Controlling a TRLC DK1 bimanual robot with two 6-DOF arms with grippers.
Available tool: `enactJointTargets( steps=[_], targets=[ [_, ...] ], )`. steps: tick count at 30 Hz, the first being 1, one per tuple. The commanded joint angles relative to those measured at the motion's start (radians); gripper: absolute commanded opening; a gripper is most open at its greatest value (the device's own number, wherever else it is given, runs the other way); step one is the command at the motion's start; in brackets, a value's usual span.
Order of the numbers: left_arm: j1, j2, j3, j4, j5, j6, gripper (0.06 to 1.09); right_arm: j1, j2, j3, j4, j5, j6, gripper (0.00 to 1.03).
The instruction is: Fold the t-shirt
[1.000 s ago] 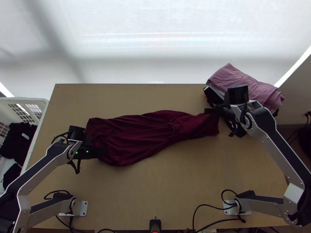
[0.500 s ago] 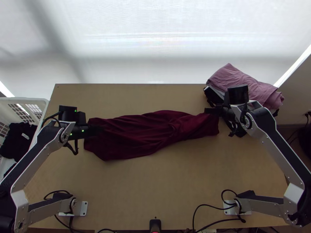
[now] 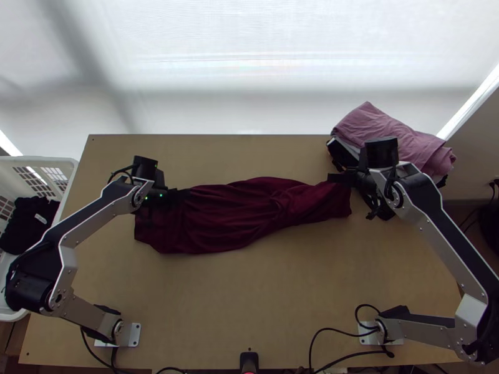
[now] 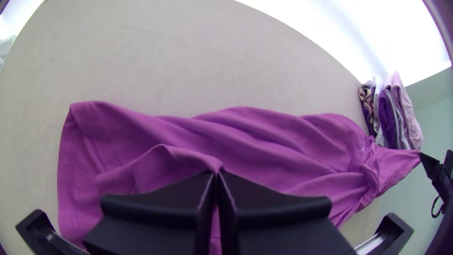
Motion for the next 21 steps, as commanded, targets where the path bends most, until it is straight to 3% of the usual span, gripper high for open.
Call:
enactJointTargets(
  steps=[1, 3, 4, 7, 18, 21],
  targets=[
    [-0.015, 0.016, 0.038, 0.026, -0.001, -0.016, 0.64, -0.001, -0.036, -0.017, 0.01, 0.013, 0.002, 0.03],
    [-0.015, 0.012, 0.047, 0.022, 0.01, -0.002, 1.01, -0.001, -0.038, -0.017, 0.01, 0.013, 0.002, 0.03],
    [-0.015, 0.009, 0.052, 0.014, 0.01, -0.002, 1.05, 0.0, -0.039, -0.017, 0.01, 0.013, 0.002, 0.03],
    [-0.003, -0.031, 0.05, -0.009, 0.018, 0.001, 1.05, 0.003, -0.039, -0.017, 0.01, 0.013, 0.002, 0.03],
    [0.18, -0.186, -0.045, -0.034, 0.251, -0.031, 1.04, 0.01, -0.039, -0.023, 0.01, 0.013, 0.005, 0.03],
    [0.204, -0.209, -0.071, -0.053, 0.274, -0.034, 1.04, 0.01, -0.039, -0.023, 0.01, 0.013, 0.003, 0.03]
  ],
)
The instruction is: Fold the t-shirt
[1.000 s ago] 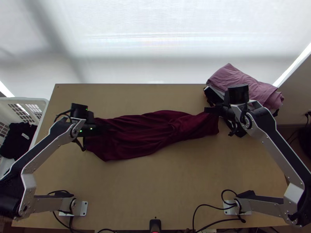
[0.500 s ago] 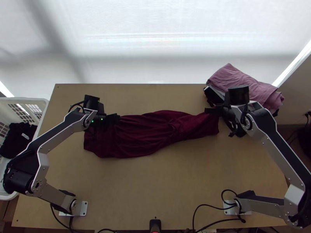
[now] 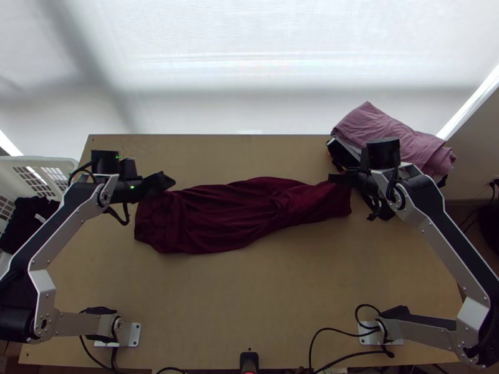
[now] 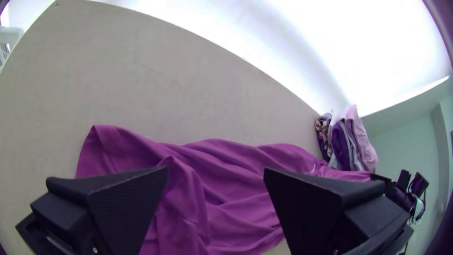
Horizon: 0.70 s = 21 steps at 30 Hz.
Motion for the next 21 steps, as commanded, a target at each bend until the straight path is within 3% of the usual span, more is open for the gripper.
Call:
enactJointTargets(
  steps=[1, 5, 9, 21],
  targets=[
    [0.019, -0.027, -0.051, -0.038, 0.036, -0.02, 1.03, 0.009, -0.021, -0.016, 0.011, 0.013, 0.003, 0.03],
    [0.031, -0.024, -0.072, -0.096, 0.082, 0.0, 1.01, 0.011, -0.02, -0.016, 0.016, 0.013, 0.003, 0.03],
    [0.03, -0.024, -0.097, -0.108, 0.095, 0.006, 0.86, 0.014, -0.02, -0.014, 0.016, 0.013, 0.005, 0.03],
    [0.0, 0.063, -0.111, -0.082, 0.076, 0.043, 0.83, 0.012, -0.016, -0.002, 0.016, 0.013, 0.003, 0.03]
  ],
)
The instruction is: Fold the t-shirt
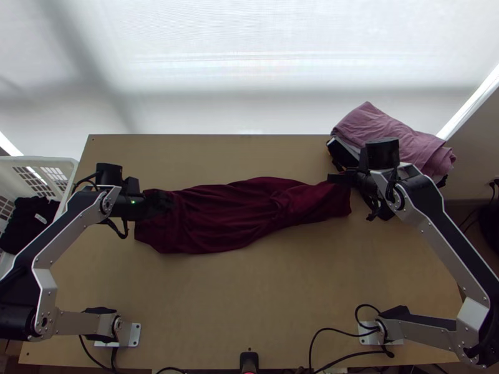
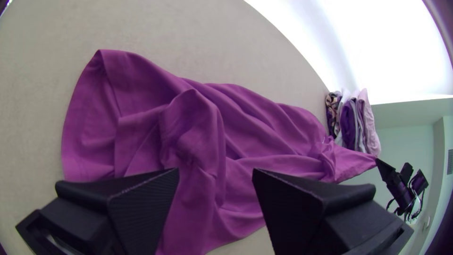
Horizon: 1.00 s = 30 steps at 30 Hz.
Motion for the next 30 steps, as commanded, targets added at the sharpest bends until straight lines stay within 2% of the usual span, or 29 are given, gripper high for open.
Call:
enactJointTargets(
  steps=[1, 17, 20, 22, 30],
  targets=[
    [-0.011, 0.048, -0.024, 0.012, -0.003, 0.022, 0.83, 0.004, -0.015, -0.002, 0.011, 0.013, 0.004, 0.03],
    [-0.033, 0.146, -0.011, 0.089, -0.029, 0.028, 0.82, -0.013, -0.015, -0.011, 0.011, 0.013, 0.001, 0.03],
    [-0.047, 0.164, -0.011, 0.115, -0.047, 0.025, 0.58, -0.016, -0.015, -0.013, 0.011, 0.015, 0.001, 0.03],
    [-0.054, 0.175, -0.01, 0.124, -0.05, 0.016, 0.47, -0.016, -0.015, -0.011, 0.011, 0.013, -0.001, 0.03],
    [-0.045, 0.123, 0.035, 0.098, -0.052, -0.006, 0.45, -0.031, -0.015, -0.001, 0.021, 0.015, -0.001, 0.03]
  ],
)
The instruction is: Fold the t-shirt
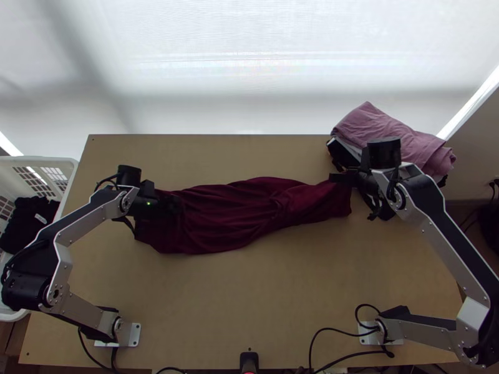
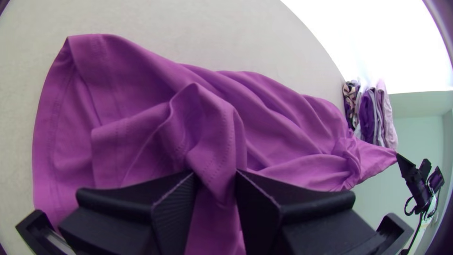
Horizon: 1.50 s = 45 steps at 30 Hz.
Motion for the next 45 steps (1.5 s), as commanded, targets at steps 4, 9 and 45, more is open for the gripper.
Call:
enactJointTargets(
  steps=[4, 9, 45],
  targets=[
    [0.052, -0.123, 0.123, -0.083, -0.003, -0.031, 0.45, -0.038, -0.016, 0.025, 0.046, 0.015, -0.001, 0.03],
    [0.075, -0.217, 0.249, -0.146, -0.034, -0.036, 0.44, -0.053, -0.015, 0.051, 0.092, 0.021, -0.006, 0.03],
    [0.004, -0.117, -0.04, -0.101, -0.095, 0.024, 0.56, -0.038, -0.044, 0.058, 0.087, 0.029, -0.016, 0.03]
  ],
)
